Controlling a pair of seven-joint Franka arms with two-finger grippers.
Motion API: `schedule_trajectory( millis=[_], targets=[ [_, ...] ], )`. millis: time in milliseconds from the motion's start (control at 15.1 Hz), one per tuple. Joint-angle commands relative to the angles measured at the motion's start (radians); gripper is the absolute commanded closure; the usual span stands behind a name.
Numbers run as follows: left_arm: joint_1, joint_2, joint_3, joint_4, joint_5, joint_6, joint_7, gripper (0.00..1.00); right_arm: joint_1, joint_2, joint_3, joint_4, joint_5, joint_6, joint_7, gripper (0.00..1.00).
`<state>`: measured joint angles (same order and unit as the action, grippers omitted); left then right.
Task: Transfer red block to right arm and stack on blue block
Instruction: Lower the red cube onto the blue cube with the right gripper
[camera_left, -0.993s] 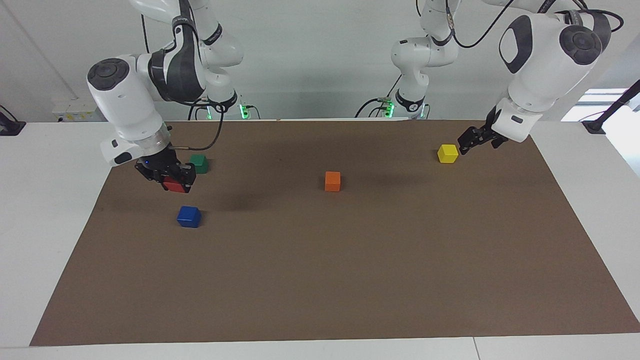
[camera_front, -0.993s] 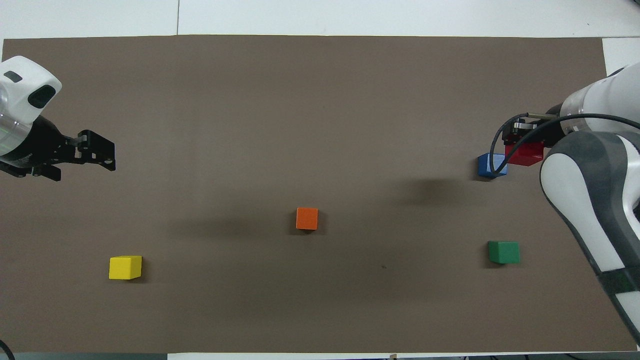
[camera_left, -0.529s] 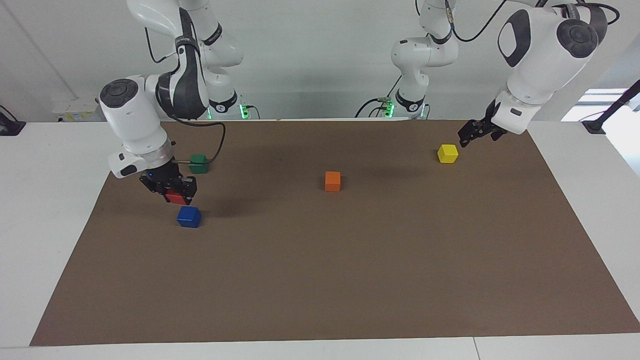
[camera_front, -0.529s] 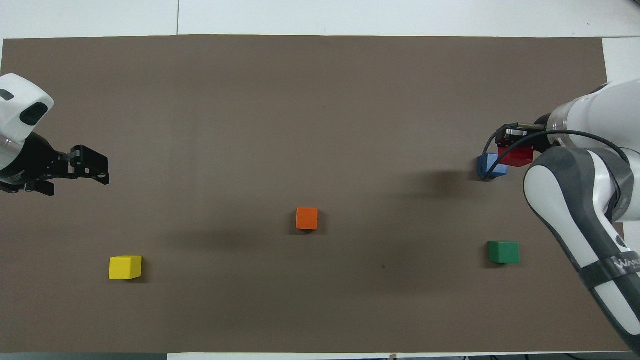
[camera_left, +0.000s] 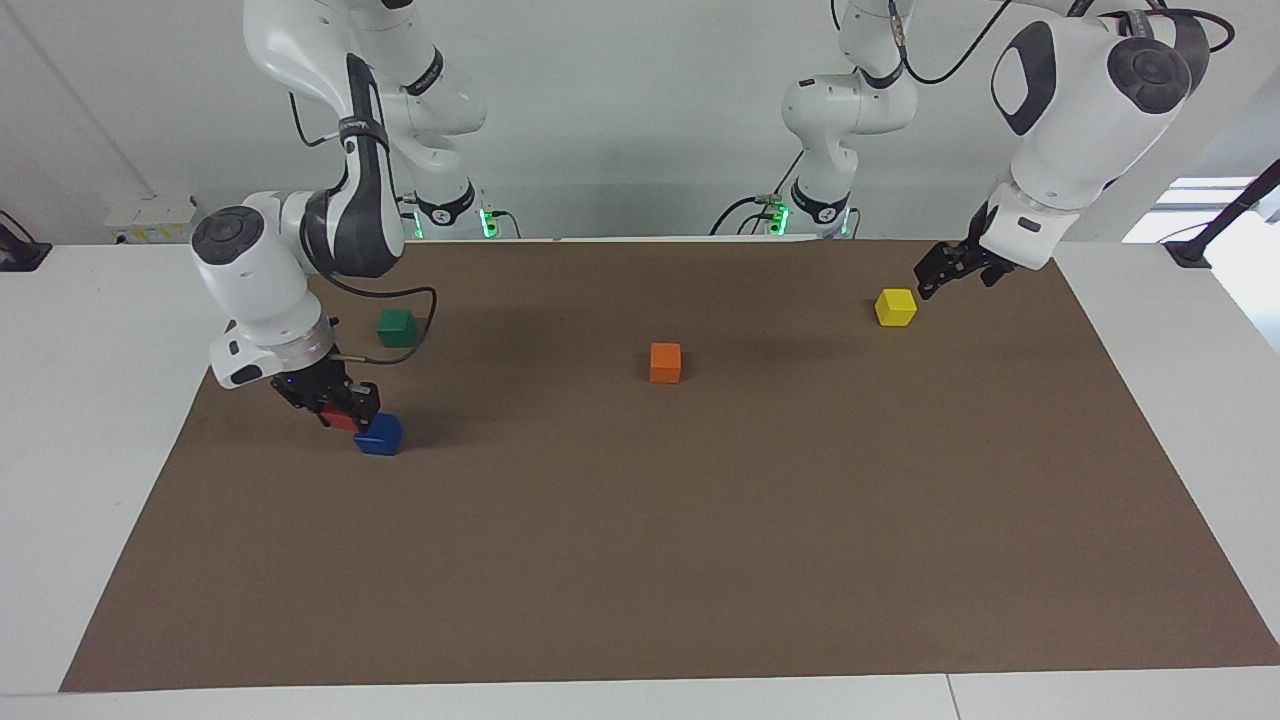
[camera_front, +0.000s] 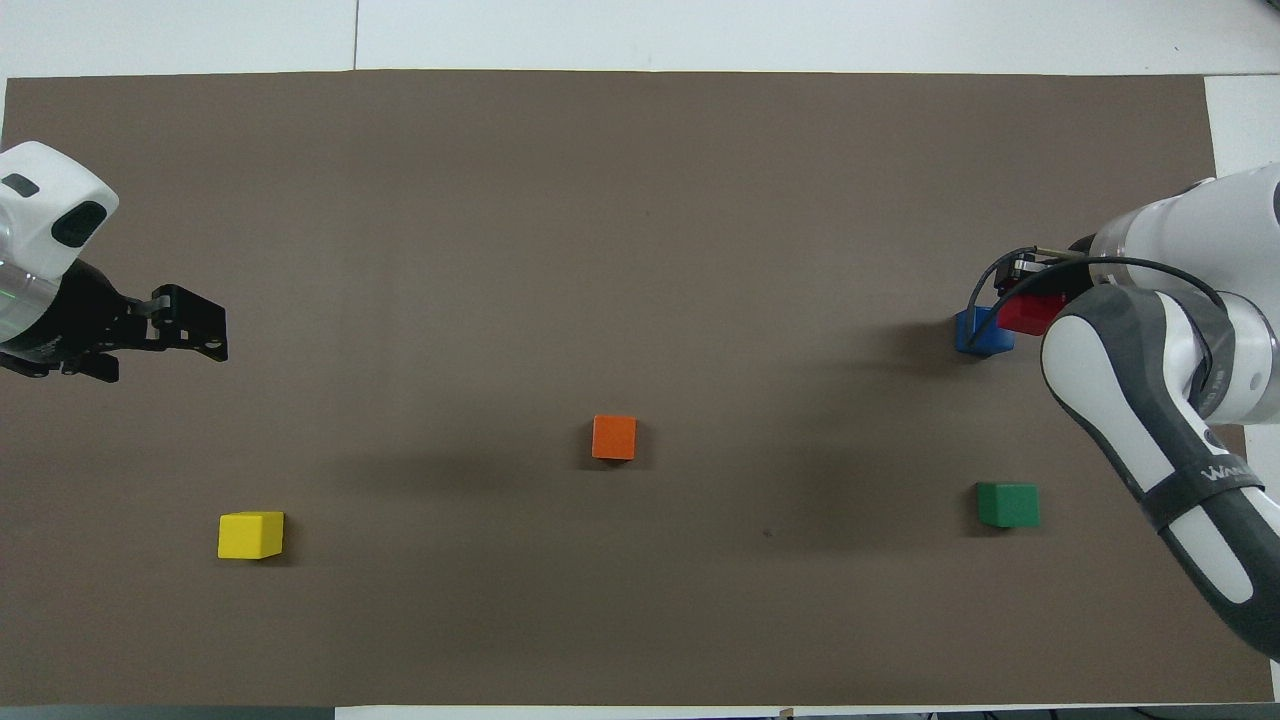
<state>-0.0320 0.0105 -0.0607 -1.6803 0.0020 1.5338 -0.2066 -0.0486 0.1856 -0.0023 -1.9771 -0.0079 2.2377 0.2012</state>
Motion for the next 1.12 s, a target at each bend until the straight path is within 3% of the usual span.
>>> schedule_trajectory(
  millis=[0, 1059],
  targets=[
    [-0.014, 0.006, 0.015, 0.014, 0.012, 0.009, 0.009, 0.0, -0.011, -0.011, 0.013, -0.055, -0.027, 0.062, 0.017, 1.0],
    [-0.017, 0.002, 0.025, 0.044, 0.003, 0.009, 0.004, 0.0, -0.005, 0.017, 0.013, -0.091, -0.027, 0.105, -0.057, 1.0]
  ],
)
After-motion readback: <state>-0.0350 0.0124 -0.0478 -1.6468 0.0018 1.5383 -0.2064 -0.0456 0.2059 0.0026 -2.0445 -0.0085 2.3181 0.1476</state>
